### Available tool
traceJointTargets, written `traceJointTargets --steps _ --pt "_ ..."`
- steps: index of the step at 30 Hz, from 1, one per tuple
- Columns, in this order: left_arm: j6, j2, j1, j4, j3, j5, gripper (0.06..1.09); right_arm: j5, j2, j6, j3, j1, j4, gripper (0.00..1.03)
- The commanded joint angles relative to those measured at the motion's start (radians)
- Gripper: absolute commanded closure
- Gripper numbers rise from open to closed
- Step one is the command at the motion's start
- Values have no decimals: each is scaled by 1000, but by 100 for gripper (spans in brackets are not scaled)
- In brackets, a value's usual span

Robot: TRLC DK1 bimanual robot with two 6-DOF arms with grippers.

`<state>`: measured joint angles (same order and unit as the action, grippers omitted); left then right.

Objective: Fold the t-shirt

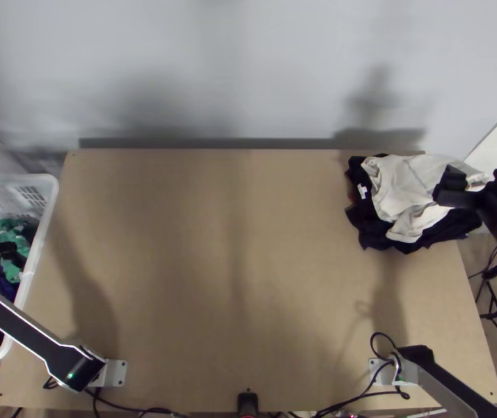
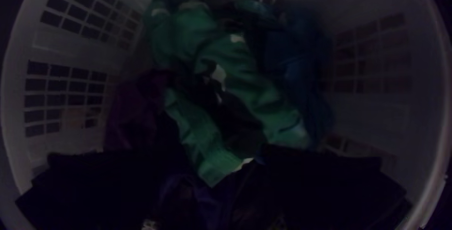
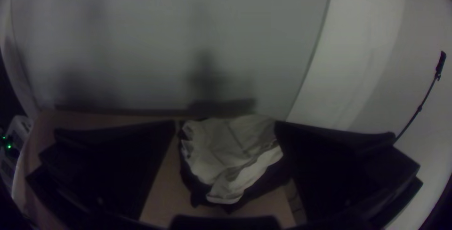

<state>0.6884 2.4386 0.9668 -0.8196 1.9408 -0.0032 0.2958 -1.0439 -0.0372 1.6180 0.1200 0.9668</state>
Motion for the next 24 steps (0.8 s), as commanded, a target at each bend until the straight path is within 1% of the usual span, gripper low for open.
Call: traceJointTargets --steps 1,2,3,5,9,11,12,13,18,19,24 --pt "-6 132 -17 20 110 -64 14 0 -10 -1 19 -8 7 5" --pt "-9 151 -19 20 132 -69 15 0 -10 -1 22 -8 9 5" --pt "-12 162 -19 20 145 -69 20 0 -11 -1 26 -8 9 5" --pt "-13 183 -23 19 168 -69 36 0 -18 -1 36 -10 10 5" --pt "-15 212 -31 16 191 -69 62 0 -27 -1 40 -11 10 5" --pt "-16 223 -34 16 193 -69 78 0 -30 -1 40 -11 10 5" --pt "-23 226 -34 13 193 -67 82 0 -31 -1 42 -11 10 5" --pt "-23 226 -34 13 193 -67 82 0 -33 -1 42 -11 10 5" --pt "-20 240 -30 -4 193 -54 103 0 -34 0 42 -11 10 5" --pt "-21 240 -28 -4 195 -54 105 2 -36 0 42 -11 10 5" --pt "-33 204 -19 -15 195 -44 105 2 -47 0 48 -11 9 5"
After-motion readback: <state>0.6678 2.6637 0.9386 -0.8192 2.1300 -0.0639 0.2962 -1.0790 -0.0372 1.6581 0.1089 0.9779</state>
